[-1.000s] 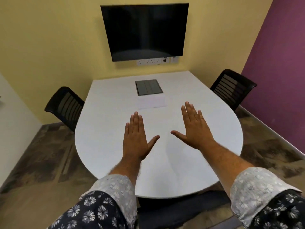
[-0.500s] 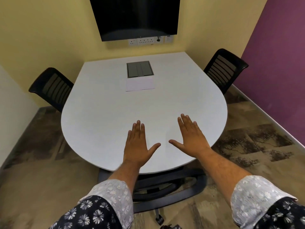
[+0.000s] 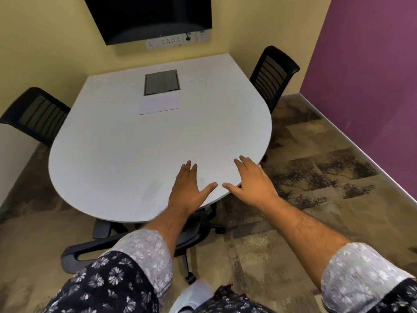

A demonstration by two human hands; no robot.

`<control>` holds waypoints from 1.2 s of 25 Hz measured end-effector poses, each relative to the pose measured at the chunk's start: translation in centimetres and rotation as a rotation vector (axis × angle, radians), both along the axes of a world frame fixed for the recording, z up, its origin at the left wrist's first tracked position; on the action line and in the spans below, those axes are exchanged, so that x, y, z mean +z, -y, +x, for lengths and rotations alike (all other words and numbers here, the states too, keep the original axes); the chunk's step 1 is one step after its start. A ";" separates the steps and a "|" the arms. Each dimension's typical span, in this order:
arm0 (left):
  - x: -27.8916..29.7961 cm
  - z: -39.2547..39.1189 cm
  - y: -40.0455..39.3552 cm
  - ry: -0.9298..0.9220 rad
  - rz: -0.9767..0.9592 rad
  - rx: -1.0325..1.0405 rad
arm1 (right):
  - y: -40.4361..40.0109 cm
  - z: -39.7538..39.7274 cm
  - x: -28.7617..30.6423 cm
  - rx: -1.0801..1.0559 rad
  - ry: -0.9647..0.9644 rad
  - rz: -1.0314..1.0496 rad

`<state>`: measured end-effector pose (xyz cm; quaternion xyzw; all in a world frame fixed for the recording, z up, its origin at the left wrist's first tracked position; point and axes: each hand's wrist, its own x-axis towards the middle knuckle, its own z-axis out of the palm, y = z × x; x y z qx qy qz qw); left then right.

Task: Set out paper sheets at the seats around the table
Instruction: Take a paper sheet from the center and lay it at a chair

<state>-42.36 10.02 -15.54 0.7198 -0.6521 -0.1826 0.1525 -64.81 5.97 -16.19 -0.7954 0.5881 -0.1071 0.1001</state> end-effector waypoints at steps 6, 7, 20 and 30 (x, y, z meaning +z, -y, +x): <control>0.3 -7.3 3.9 -0.011 -0.086 -0.056 | 2.0 -6.3 -0.5 -0.084 0.022 0.014; 0.1 -8.4 4.7 -0.017 -0.088 -0.067 | 2.6 -7.1 -0.5 -0.093 0.023 0.013; -3.7 -13.9 25.1 -0.209 -0.101 0.019 | 23.5 -13.5 -0.3 -0.118 0.133 0.112; -5.2 -6.3 39.5 -0.538 -0.152 0.365 | 42.7 -5.7 -0.2 0.113 0.170 0.246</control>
